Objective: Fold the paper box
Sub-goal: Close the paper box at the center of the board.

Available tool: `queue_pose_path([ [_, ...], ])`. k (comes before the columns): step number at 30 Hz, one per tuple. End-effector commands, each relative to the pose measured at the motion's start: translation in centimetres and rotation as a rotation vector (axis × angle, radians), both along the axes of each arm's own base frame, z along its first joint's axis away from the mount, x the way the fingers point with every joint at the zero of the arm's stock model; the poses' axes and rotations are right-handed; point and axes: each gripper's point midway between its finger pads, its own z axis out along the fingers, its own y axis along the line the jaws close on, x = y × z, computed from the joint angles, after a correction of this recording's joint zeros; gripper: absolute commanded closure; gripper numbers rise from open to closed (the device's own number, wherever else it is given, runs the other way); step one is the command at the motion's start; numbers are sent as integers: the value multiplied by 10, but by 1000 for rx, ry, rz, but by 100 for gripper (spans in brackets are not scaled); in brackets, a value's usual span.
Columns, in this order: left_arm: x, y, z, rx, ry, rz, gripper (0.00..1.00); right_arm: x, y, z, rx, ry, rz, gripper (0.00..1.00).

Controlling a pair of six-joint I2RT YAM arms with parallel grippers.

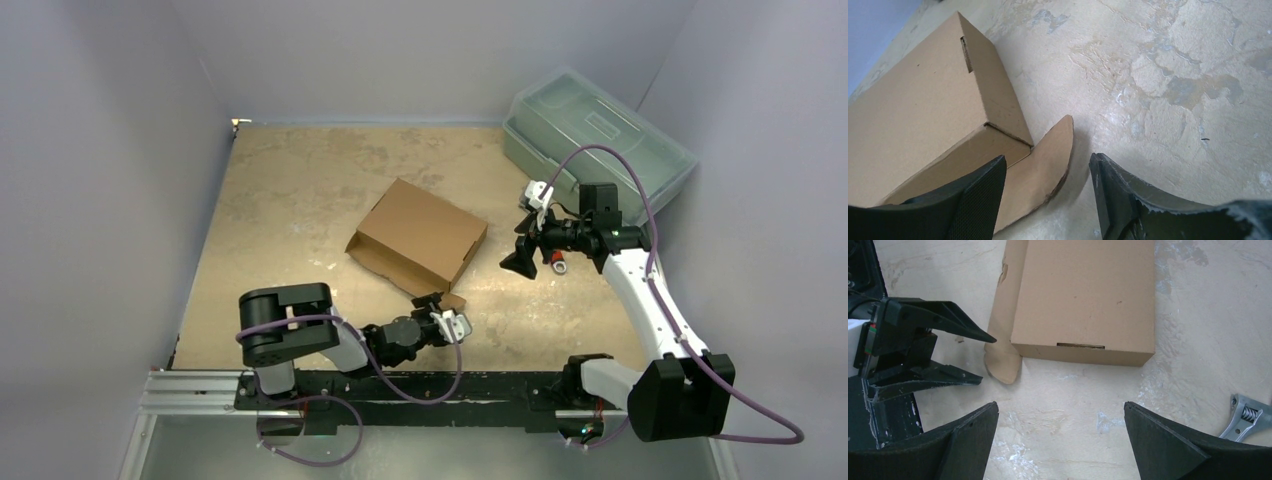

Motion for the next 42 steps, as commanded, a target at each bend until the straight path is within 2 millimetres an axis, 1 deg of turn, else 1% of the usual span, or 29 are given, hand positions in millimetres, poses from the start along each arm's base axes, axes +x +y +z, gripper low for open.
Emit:
queue_pose_path([
  [1,2,-15,9,-32,-32,-11,39,-1,0,0,8,6,0,1],
  [12,13,-18,-5,27,-61,37,53,-2,0,0,11,14,2,1],
  [22,20,-21,-4,22,-75,80,61,-2,0,0,12,15,4,1],
  [28,20,-21,-7,13,-58,89,73,-3,1,-1,13,20,6,1],
  [31,19,-18,-8,6,-46,96,83,-3,1,-1,13,22,8,1],
  [36,18,-10,-7,-36,-15,122,96,-3,1,-1,13,25,9,1],
  [37,17,-9,-7,-48,-6,127,100,-3,1,-2,13,27,8,1],
  [42,15,-3,-4,-113,44,152,100,-3,1,-3,12,31,8,1],
])
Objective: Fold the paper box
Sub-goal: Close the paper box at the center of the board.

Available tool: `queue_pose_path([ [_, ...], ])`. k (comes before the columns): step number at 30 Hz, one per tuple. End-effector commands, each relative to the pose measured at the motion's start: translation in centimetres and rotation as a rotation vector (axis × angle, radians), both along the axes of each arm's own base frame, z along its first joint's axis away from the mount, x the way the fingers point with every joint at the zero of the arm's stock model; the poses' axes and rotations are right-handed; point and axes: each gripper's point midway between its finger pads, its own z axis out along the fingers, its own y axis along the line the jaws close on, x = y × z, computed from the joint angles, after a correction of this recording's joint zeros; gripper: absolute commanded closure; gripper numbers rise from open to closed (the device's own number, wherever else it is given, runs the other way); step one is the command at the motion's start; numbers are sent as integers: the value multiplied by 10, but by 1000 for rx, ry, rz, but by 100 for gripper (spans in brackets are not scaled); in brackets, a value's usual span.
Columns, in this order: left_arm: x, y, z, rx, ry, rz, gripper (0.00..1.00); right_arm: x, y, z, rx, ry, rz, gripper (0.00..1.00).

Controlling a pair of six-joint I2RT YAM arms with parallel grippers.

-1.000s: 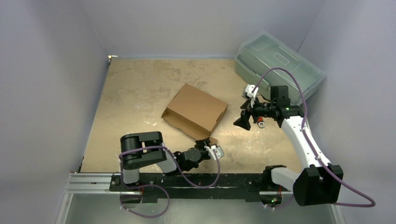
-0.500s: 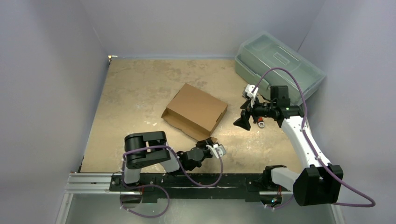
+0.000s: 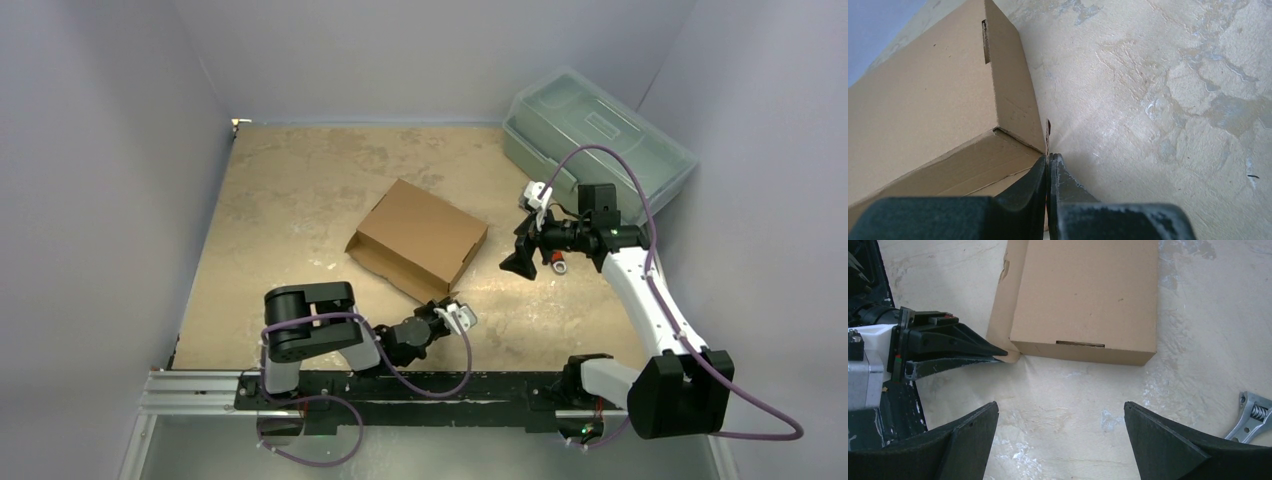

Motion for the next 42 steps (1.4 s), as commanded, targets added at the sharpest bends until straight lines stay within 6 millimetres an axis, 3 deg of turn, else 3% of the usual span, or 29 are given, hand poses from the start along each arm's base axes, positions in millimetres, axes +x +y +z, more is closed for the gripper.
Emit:
queue_pose_path([
  [1,-5,4,10,-123,59,26,100,-1,0,1,11,9,4,1],
  [8,-8,12,11,-178,106,50,100,2,2,-6,17,29,-4,1],
  [14,-10,20,12,-235,137,67,100,17,20,-16,19,44,-31,1],
  [22,-10,28,15,-315,179,85,100,77,33,-5,49,49,-192,1],
  [27,-9,29,15,-356,204,91,100,111,36,-26,75,157,-302,1],
  [33,-8,30,15,-379,214,93,100,109,45,-53,108,279,-296,4],
  [42,-7,34,17,-425,230,98,100,109,46,-85,127,409,-316,18],
])
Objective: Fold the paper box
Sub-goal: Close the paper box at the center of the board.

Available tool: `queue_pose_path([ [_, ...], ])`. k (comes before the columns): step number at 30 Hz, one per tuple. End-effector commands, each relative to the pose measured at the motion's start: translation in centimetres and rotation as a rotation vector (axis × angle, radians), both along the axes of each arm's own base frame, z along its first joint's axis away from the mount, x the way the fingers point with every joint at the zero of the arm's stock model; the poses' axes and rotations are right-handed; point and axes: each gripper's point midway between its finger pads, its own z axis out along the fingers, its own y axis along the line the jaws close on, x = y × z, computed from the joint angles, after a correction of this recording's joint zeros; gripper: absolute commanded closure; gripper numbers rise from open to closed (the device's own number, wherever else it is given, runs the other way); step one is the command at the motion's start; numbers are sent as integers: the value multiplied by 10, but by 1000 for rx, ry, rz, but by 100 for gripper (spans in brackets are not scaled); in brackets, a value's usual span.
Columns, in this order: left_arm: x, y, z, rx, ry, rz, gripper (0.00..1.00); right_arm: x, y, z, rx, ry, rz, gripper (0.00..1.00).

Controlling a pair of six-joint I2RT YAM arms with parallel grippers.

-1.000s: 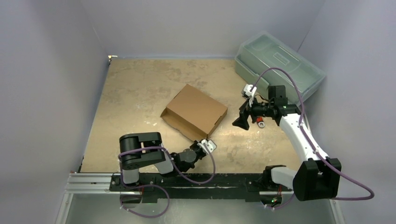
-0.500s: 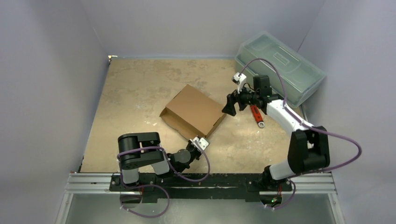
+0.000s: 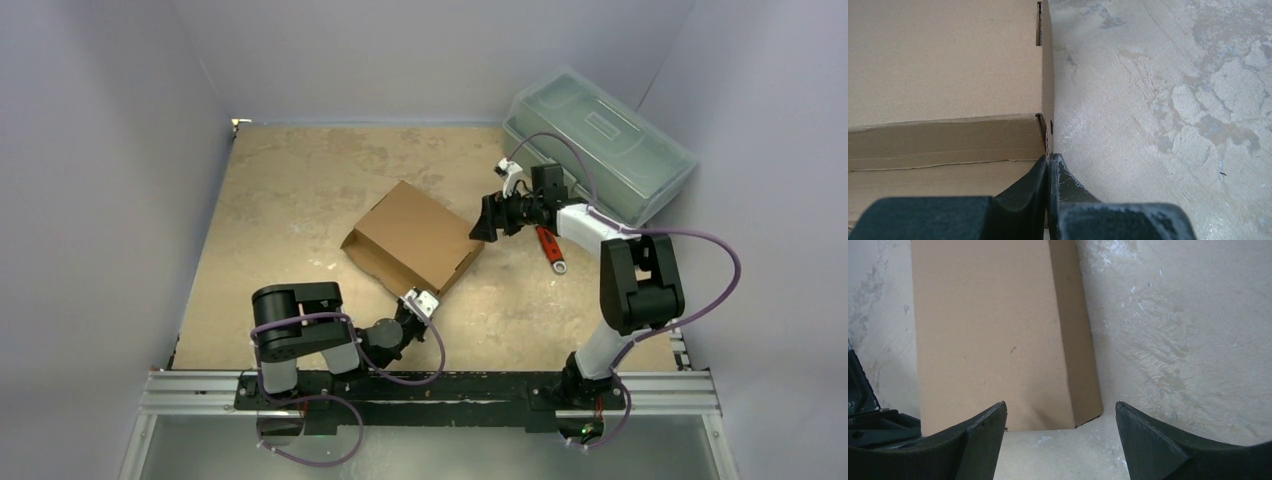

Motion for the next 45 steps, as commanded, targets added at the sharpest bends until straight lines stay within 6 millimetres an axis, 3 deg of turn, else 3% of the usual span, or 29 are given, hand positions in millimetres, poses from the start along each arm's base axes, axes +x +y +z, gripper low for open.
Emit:
queue_pose_path([
  [1,0,-3,12,-97,11,-3,100,6,4,0,49,23,-8,20],
  [6,0,-5,12,-110,19,-6,100,7,-1,-13,24,49,-35,32],
  [14,-1,1,15,-152,36,5,100,11,-14,-33,-45,78,-87,40],
  [31,-2,-1,19,-195,56,9,100,8,-19,-43,-83,100,-81,41],
  [45,15,-10,32,-144,91,55,100,6,-17,-43,-76,108,-66,41],
])
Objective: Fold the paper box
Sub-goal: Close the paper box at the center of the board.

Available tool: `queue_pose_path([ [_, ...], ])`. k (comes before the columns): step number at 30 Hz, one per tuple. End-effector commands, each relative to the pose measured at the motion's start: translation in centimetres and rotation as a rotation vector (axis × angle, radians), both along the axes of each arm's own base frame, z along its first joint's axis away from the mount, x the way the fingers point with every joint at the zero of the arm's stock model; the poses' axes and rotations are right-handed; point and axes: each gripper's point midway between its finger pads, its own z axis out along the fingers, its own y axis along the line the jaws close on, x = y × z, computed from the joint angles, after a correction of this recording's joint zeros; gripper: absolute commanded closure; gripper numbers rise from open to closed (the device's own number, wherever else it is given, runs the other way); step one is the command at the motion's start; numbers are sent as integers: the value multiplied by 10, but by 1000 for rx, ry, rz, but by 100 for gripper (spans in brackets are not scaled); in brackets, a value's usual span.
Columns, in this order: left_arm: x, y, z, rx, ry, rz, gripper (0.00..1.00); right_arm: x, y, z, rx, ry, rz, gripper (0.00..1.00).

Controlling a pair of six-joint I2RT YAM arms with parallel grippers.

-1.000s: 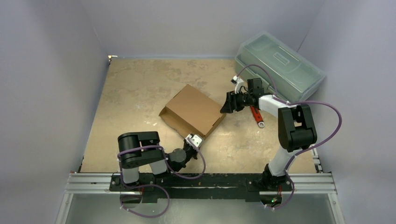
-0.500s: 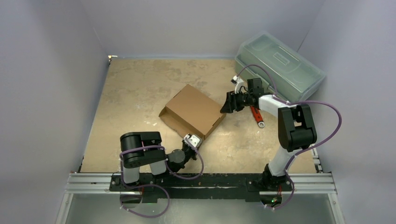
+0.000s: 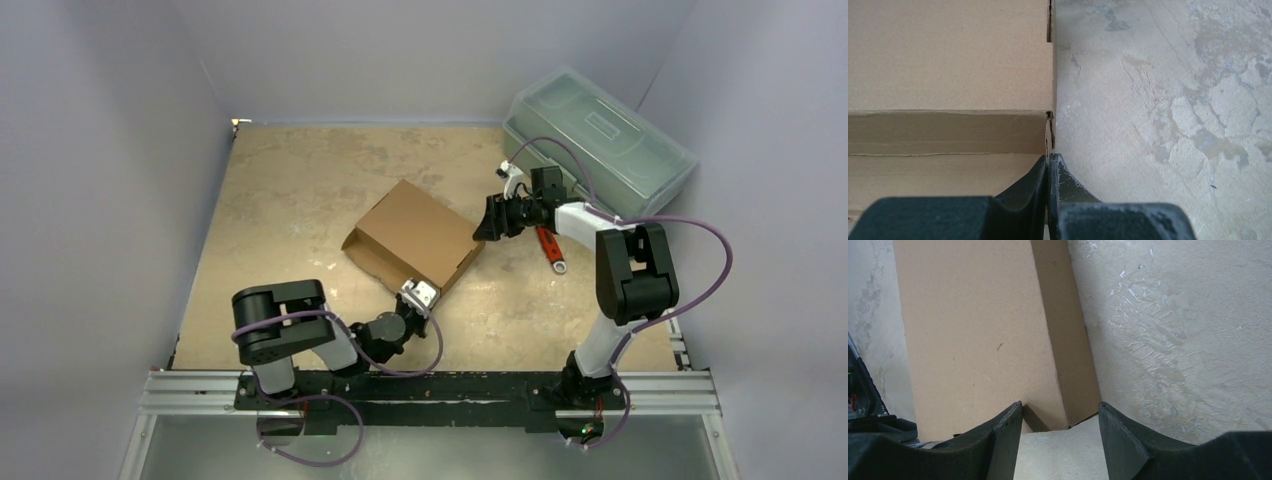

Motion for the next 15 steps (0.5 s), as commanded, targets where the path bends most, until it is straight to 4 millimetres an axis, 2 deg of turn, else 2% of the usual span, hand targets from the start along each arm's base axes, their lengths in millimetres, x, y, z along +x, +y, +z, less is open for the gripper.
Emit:
queue_pose_path([
  [1,14,-11,28,-88,29,34,100,3,-12,-19,-82,14,-16,41],
  [8,29,-21,33,-22,132,11,100,1,-9,-20,-80,20,-1,41],
  [14,33,-30,32,49,189,-12,100,1,-9,-18,-79,15,3,41],
  [15,33,-30,35,44,197,-8,97,1,-9,-18,-80,13,3,40],
])
